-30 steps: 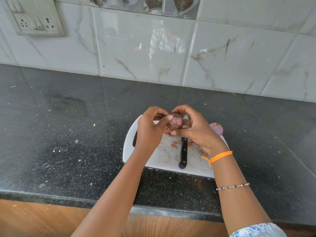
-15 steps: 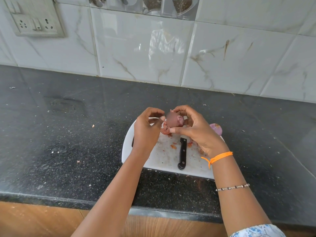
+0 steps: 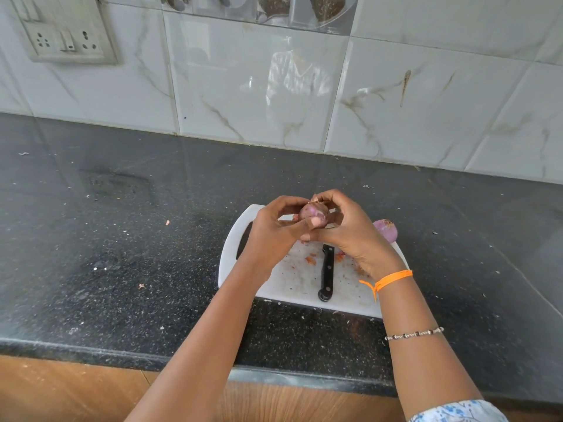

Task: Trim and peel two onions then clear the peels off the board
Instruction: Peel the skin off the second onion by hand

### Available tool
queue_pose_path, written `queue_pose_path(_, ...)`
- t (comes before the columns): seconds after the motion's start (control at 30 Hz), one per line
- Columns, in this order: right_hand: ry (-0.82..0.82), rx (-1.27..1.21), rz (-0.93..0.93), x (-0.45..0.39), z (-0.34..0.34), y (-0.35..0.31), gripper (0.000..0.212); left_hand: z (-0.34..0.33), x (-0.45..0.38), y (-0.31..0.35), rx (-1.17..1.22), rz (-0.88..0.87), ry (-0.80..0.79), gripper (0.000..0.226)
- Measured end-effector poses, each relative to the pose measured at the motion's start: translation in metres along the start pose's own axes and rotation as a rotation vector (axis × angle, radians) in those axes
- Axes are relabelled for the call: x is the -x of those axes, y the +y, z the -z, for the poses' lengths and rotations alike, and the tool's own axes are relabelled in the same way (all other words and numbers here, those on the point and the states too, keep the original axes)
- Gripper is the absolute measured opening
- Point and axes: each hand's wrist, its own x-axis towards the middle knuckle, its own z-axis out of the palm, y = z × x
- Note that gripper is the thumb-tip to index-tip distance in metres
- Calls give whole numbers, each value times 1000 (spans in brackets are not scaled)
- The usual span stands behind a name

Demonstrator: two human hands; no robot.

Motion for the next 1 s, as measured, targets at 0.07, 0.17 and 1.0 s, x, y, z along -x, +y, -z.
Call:
queue_pose_path(0.07,-10,-33,-1,1,3,0,49,1,0,2,52,-1,35,34)
queue_pose_path(0.17,-43,-75,32,2,7,-1,46,3,-1,0,95,-31,64,29)
queue_pose_path(1.0,-105,-39,27,4,9,-3,42,2,-5,-4,126,0,215,7)
